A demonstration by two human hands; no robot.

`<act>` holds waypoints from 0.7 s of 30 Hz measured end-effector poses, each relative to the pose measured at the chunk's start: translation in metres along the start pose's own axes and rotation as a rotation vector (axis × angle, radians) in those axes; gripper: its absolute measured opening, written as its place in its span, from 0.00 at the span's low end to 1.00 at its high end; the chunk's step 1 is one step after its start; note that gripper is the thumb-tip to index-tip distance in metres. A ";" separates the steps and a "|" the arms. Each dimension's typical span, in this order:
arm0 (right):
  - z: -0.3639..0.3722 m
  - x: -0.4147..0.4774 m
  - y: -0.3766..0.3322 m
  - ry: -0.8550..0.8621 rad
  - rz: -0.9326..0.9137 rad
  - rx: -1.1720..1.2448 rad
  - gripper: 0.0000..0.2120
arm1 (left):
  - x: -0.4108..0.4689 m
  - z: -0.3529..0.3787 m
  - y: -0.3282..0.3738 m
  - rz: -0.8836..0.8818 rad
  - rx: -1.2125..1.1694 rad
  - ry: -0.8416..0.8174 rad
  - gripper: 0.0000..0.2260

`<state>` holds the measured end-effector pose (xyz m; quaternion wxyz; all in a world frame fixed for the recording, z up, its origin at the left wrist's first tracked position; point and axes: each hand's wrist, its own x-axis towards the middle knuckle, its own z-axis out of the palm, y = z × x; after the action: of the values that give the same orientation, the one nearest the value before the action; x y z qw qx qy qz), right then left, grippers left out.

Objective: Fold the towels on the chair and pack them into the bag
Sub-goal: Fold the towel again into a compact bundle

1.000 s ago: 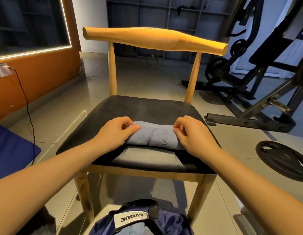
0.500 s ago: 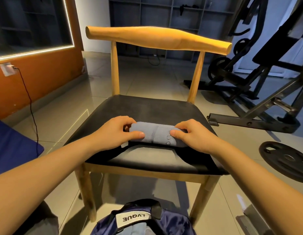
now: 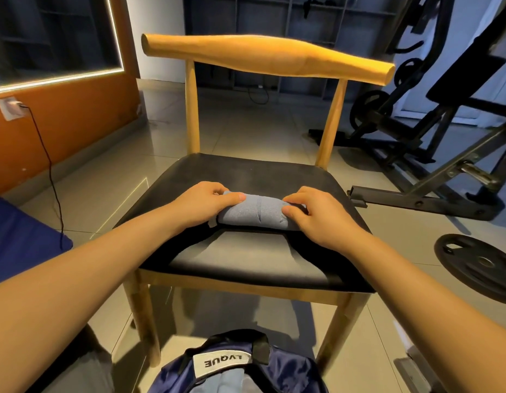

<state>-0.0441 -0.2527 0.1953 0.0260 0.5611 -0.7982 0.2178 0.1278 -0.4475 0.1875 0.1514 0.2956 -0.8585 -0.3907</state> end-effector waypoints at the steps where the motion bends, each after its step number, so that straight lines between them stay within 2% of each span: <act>1: 0.002 0.003 0.000 -0.008 0.021 0.009 0.13 | 0.004 -0.002 0.001 -0.007 -0.013 -0.014 0.20; 4: 0.007 0.010 0.001 -0.008 0.074 0.026 0.15 | 0.012 -0.011 0.006 -0.080 -0.024 -0.099 0.27; 7: 0.011 0.017 0.001 -0.001 0.097 0.047 0.16 | 0.020 -0.023 0.015 -0.195 0.079 -0.194 0.32; 10: 0.012 0.021 0.001 -0.009 0.095 0.071 0.17 | 0.024 -0.029 0.023 -0.229 0.194 -0.319 0.35; 13: 0.012 0.021 0.000 -0.038 0.108 0.109 0.14 | 0.023 -0.028 0.029 -0.226 0.206 -0.414 0.38; 16: 0.013 0.019 -0.004 -0.030 0.115 0.091 0.13 | 0.014 -0.023 0.031 -0.155 0.208 -0.418 0.29; 21: 0.018 0.008 -0.007 0.043 0.063 0.032 0.11 | 0.001 -0.014 0.024 0.004 0.168 -0.291 0.20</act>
<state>-0.0372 -0.2681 0.1836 0.0274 0.5312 -0.8112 0.2431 0.1248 -0.4434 0.2147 0.0010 0.2461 -0.9016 -0.3559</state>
